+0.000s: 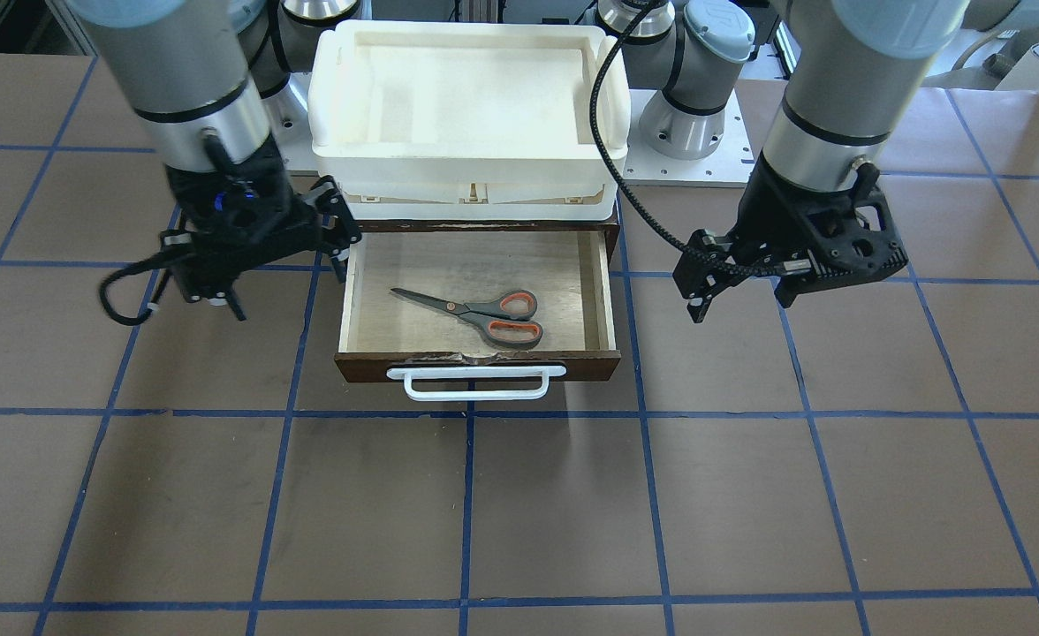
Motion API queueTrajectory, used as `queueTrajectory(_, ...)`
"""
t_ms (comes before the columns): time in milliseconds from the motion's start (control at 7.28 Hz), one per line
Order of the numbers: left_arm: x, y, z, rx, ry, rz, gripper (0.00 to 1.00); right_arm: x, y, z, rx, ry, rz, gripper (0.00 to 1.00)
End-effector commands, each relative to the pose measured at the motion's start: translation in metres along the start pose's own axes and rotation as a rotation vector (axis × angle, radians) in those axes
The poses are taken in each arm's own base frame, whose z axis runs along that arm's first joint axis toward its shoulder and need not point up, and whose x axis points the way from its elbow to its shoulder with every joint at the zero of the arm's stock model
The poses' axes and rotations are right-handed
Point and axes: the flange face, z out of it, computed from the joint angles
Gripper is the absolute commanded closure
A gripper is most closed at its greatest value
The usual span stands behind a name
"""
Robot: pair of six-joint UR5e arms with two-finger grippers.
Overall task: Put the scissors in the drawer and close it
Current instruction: 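Raise the right gripper away while the left arm reaches toward the drawer handle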
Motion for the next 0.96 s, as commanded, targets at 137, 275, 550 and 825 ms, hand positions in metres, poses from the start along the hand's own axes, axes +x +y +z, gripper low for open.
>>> queueTrajectory(137, 0.079, -0.010, 0.041, -0.026, -0.003, 0.059, 0.00, 0.055, 0.016, -0.010, -0.023, 0.108, 0.176, 0.00)
queueTrajectory(275, 0.101, -0.020, 0.054, -0.033, -0.004, 0.052, 0.00, 0.053, 0.019, -0.015, -0.018, 0.109, 0.221, 0.00)
queueTrajectory(550, 0.157, -0.028, 0.072, -0.035, 0.003, -0.041, 0.00, 0.050, 0.021, -0.016, -0.010, 0.112, 0.308, 0.00)
queueTrajectory(825, 0.206, -0.024, 0.124, -0.006, 0.045, -0.071, 0.00, 0.049, 0.022, -0.019, -0.005, 0.108, 0.343, 0.00)
